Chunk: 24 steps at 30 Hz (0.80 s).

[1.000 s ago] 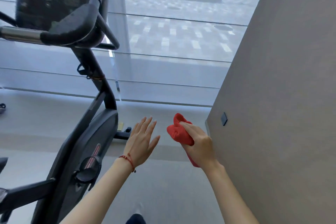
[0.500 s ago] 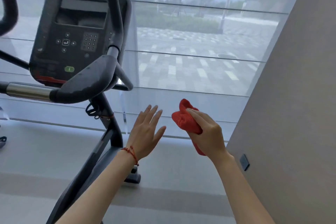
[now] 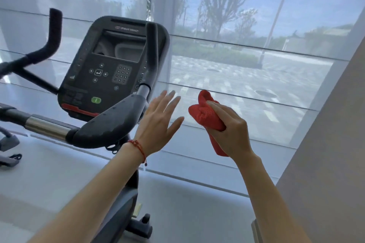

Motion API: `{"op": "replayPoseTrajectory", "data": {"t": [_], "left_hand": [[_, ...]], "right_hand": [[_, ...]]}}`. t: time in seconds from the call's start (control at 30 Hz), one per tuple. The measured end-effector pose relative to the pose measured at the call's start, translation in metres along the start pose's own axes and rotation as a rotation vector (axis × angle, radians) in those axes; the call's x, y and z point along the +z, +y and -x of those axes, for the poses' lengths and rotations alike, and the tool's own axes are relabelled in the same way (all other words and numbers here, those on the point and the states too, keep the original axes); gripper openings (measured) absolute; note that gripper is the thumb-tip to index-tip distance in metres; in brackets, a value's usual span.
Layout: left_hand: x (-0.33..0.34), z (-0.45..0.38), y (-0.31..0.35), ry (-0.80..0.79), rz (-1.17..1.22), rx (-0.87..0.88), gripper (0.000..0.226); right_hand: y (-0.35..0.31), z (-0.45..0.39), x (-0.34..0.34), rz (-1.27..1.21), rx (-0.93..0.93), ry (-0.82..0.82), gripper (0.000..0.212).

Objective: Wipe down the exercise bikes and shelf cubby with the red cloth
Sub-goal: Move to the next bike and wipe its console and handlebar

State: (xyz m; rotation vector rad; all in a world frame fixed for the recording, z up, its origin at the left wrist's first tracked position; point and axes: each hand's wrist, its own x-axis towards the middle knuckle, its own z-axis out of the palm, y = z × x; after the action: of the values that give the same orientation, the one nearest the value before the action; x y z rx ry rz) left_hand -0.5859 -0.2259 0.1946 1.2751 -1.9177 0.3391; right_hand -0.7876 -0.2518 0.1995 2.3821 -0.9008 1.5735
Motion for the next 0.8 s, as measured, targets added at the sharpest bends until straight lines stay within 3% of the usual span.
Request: {"op": "replayPoseTrajectory", "data": {"t": [0.4,0.67,0.8], "left_hand": [[-0.055,-0.066,-0.089,0.073,-0.101,-0.042,0.065],[-0.051,-0.096,-0.195,0.014,-0.175,-0.038,0.057],[-0.037,-0.109,-0.232,-0.020,-0.132,-0.002,0.065]], "right_hand": [[0.001,-0.090,0.045,-0.011,-0.194,0.033,0.047],[-0.006,-0.136,0.100,0.110,-0.255,0.009,0.047],[-0.007,-0.151,0.127,0.196,-0.260,-0.010,0.049]]}}
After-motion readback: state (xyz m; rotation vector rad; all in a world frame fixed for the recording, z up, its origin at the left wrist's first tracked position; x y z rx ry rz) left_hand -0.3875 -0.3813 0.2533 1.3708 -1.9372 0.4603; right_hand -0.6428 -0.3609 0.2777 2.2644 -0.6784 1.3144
